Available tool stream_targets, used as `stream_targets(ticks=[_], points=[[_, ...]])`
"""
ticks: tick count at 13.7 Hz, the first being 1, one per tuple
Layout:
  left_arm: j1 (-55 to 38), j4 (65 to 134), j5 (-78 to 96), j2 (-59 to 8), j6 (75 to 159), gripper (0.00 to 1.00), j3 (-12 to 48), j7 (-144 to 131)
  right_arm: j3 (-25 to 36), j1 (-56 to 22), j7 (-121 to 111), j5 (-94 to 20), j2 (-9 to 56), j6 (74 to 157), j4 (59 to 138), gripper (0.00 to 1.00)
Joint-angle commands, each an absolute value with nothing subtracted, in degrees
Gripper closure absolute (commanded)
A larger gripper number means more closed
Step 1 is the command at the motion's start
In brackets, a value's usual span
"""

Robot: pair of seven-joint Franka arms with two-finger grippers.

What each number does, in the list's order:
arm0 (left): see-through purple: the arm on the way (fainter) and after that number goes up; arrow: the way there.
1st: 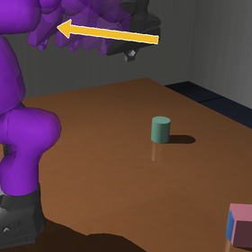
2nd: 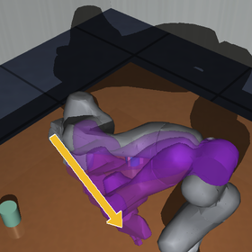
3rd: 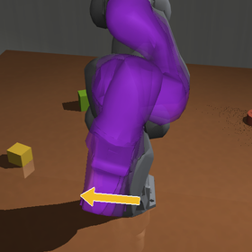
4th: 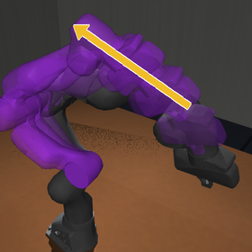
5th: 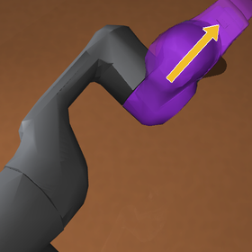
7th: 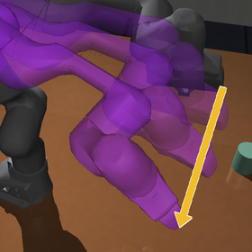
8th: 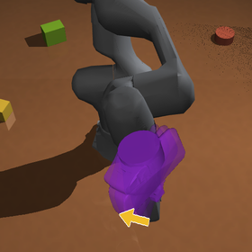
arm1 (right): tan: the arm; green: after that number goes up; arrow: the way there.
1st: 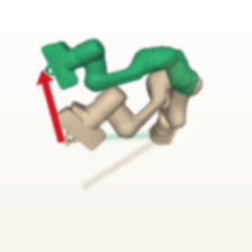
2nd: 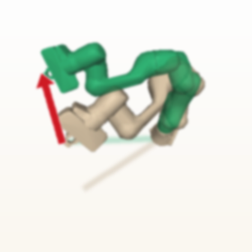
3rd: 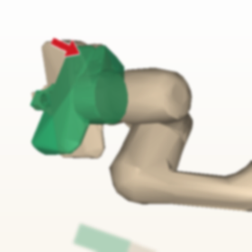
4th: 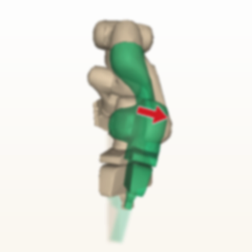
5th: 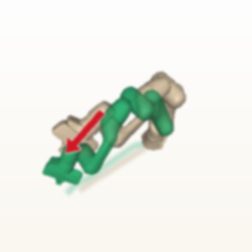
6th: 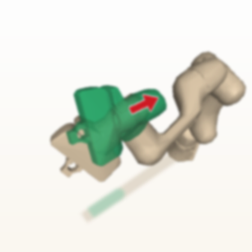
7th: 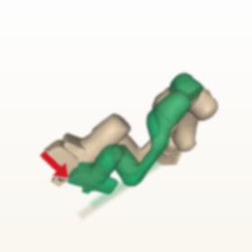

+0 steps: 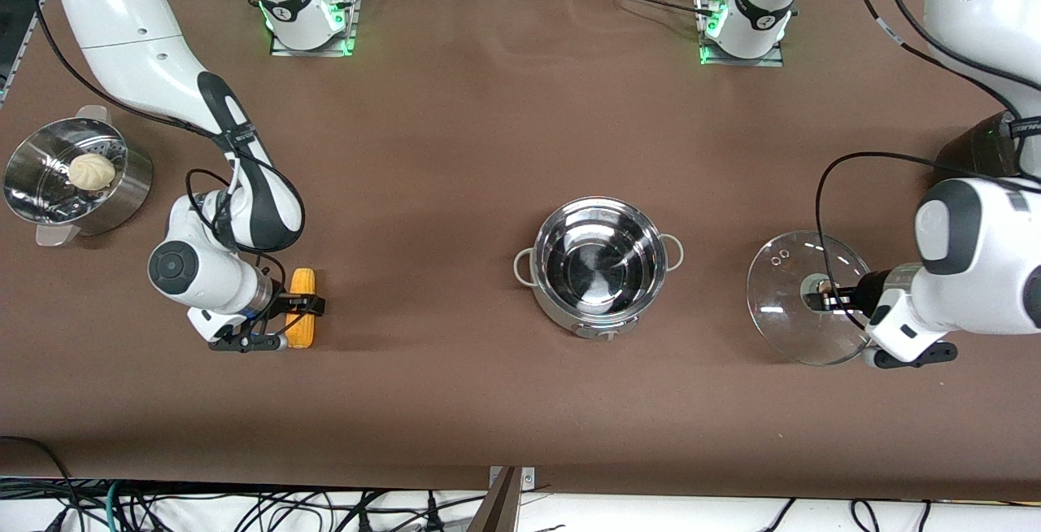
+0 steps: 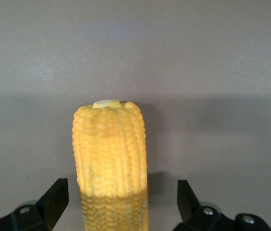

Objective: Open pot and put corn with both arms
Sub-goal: 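Lift the lid aside with the left gripper while the right gripper grasps the corn, then carry the corn over the pot while the left gripper sets the lid down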

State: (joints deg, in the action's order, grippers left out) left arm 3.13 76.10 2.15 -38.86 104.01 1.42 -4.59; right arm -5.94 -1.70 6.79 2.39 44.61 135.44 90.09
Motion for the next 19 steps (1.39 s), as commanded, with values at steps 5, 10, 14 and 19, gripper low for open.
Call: stream_targets(ticks=[5,10,14,19], points=[[8.0,88.1,-0.1,-37.9,119.7,1.0,2.2,0.8,-6.2,-3.3,6.6,2.4,44.1,136.1,89.8,0.97],[7.6,88.0,-0.1,-41.3,122.0,0.86,2.1,-0.5,-10.7,-3.6,10.7,2.2,31.2,118.2,87.3,0.96],[8.1,88.0,0.5,-41.5,121.7,0.12,2.2,-0.5,-18.7,-8.8,26.3,2.7,28.0,100.8,72.7,0.95],[8.9,87.5,0.5,-40.7,121.3,0.0,2.3,-0.3,-18.1,-27.9,54.6,5.9,39.7,109.3,58.6,0.95]])
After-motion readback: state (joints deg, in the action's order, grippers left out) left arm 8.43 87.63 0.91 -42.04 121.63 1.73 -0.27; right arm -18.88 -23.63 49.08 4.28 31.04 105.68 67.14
